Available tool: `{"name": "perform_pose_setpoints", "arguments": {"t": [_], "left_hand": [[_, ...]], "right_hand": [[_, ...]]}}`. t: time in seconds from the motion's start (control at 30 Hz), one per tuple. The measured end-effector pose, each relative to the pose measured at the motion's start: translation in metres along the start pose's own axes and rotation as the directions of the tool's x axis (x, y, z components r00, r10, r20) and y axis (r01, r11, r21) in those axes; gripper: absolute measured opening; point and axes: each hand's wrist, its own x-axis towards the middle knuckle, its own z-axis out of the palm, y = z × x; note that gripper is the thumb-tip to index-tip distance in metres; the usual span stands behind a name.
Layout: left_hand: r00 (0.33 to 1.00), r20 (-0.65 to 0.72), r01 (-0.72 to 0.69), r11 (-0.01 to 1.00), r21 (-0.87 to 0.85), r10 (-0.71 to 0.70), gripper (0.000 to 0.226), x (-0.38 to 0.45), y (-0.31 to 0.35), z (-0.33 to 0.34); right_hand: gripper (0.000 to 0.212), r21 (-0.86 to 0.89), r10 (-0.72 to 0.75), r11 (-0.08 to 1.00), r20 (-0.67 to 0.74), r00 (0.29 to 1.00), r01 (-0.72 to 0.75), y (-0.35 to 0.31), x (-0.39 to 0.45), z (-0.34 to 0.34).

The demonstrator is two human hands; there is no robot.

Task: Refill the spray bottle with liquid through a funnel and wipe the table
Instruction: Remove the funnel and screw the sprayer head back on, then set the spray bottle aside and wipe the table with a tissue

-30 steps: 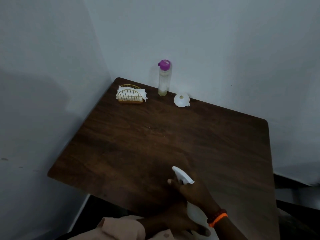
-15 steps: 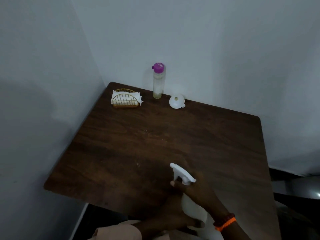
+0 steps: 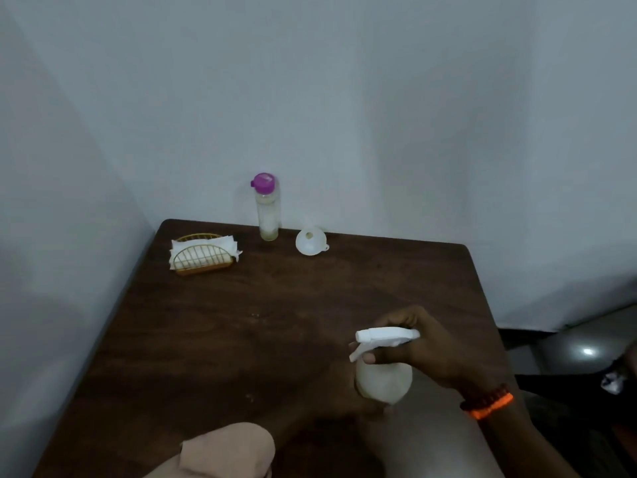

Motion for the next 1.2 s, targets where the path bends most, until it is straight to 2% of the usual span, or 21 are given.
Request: {"name": "perform_pose_setpoints", "arguments": {"t": [0.1,0.2,0.33,0.47,0.6,0.87,0.97,1.07,1.2], "left_hand": [[0.994,-0.057,0.088,0.995,-0.042,-0.090,0.062,0.035,0.001,-0.013],[0.959,-0.235,0.156,0.987,-0.044,-0.162,0.072,0.073,-0.008,-0.022],[0.877,-0.440,0.222,0.975,0.013,-0.194,0.095,0.143,-0.012,-0.037],[0.814,-0.559,0.242,0.967,0.081,-0.157,0.089,0.202,-0.021,-0.055],[0.768,-0.618,0.265,0.962,0.070,-0.167,0.083,0.245,-0.034,-0.071],[0.710,-0.676,0.287,0.958,0.018,-0.201,0.086,0.285,-0.050,-0.089],[0.669,-0.728,0.340,0.932,0.123,-0.148,0.087,0.304,-0.065,-0.090],[0.679,-0.724,0.392,0.893,0.222,-0.118,0.098,0.325,-0.096,-0.087],[0.652,-0.758,0.373,0.877,0.303,-0.015,0.091,0.322,-0.094,-0.081]], "right_hand": [[0.031,-0.041,-0.042,0.998,-0.003,0.999,0.041,0.006,0.033,-0.026],[0.039,-0.142,-0.057,0.989,-0.137,0.989,0.037,0.020,0.069,-0.049],[0.027,-0.163,0.005,0.984,-0.347,0.938,-0.066,0.049,0.123,-0.080],[0.018,-0.196,-0.026,0.978,-0.472,0.881,-0.076,0.072,0.177,-0.098],[0.024,-0.154,-0.032,0.987,-0.459,0.888,-0.044,0.078,0.216,-0.113],[0.027,-0.253,-0.092,0.968,-0.388,0.917,-0.010,0.103,0.266,-0.139],[0.030,-0.233,-0.116,0.972,-0.381,0.917,0.026,0.103,0.271,-0.147],[0.031,-0.237,-0.124,0.971,-0.372,0.920,0.035,0.104,0.271,-0.152],[0.032,-0.216,-0.118,0.976,-0.365,0.923,0.039,0.106,0.270,-0.152]]}}
